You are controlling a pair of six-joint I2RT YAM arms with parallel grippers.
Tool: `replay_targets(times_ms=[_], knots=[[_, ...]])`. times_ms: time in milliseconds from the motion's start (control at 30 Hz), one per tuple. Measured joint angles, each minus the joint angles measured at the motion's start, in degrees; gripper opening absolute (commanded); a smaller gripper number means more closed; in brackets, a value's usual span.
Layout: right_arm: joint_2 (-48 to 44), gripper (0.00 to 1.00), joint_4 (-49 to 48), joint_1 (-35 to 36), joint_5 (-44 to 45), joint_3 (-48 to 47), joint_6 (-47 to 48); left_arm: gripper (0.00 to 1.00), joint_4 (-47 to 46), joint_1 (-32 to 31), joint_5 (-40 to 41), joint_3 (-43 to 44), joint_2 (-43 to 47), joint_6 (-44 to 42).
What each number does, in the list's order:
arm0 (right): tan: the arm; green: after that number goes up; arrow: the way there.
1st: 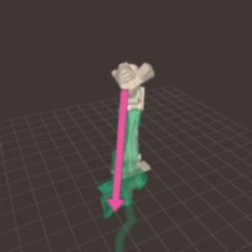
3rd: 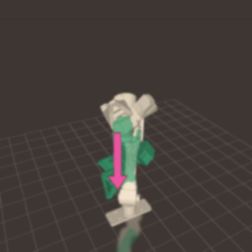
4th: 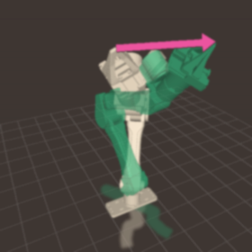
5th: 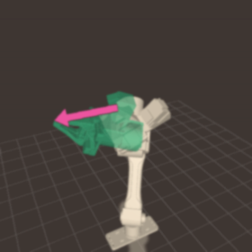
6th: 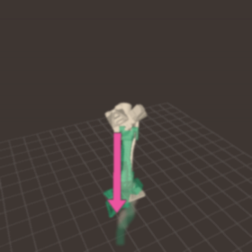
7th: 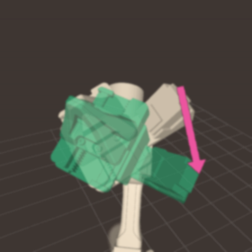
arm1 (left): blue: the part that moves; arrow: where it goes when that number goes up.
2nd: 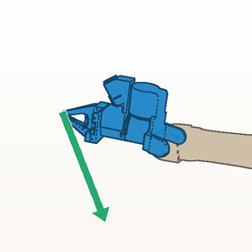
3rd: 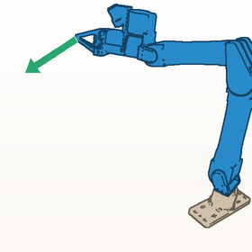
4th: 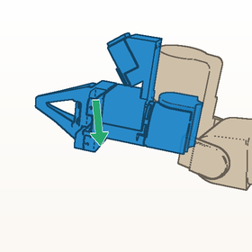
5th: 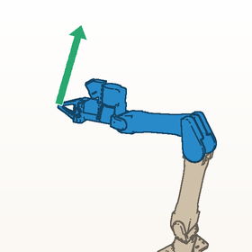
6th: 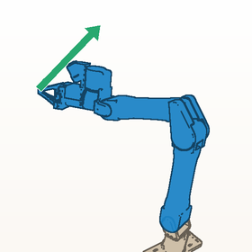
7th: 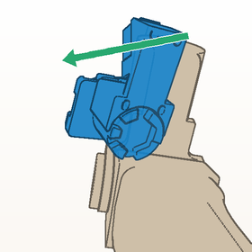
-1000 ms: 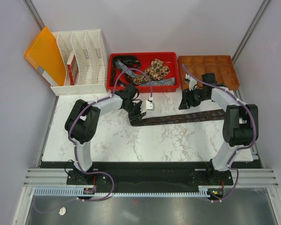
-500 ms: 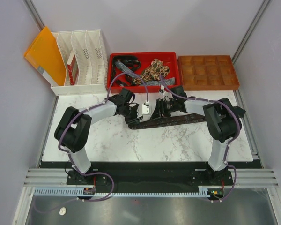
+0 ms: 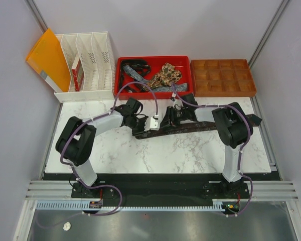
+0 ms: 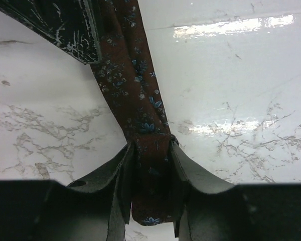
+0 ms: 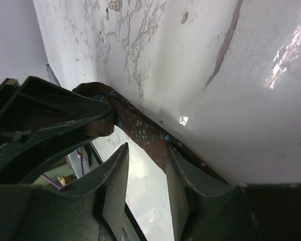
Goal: Roll the ties
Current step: Roll the tie at the center of the board.
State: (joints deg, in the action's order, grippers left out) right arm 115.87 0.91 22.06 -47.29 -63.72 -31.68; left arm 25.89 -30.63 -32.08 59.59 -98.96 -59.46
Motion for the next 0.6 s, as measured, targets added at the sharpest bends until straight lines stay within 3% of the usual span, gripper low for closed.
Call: replay_targets(times_ms=[233,600], knots=[[-1.7,0.42,-7.2,3.0,0.2,2.4,-8.7,0.39,0.3,0.0,0.4,0.0,-2.3,-0.4],[1.3,0.41,-10.2,6.4,0.5,0.1,-11.2,0.35,-1.9,0.0,1.1,0.0,-1.0,1.6]])
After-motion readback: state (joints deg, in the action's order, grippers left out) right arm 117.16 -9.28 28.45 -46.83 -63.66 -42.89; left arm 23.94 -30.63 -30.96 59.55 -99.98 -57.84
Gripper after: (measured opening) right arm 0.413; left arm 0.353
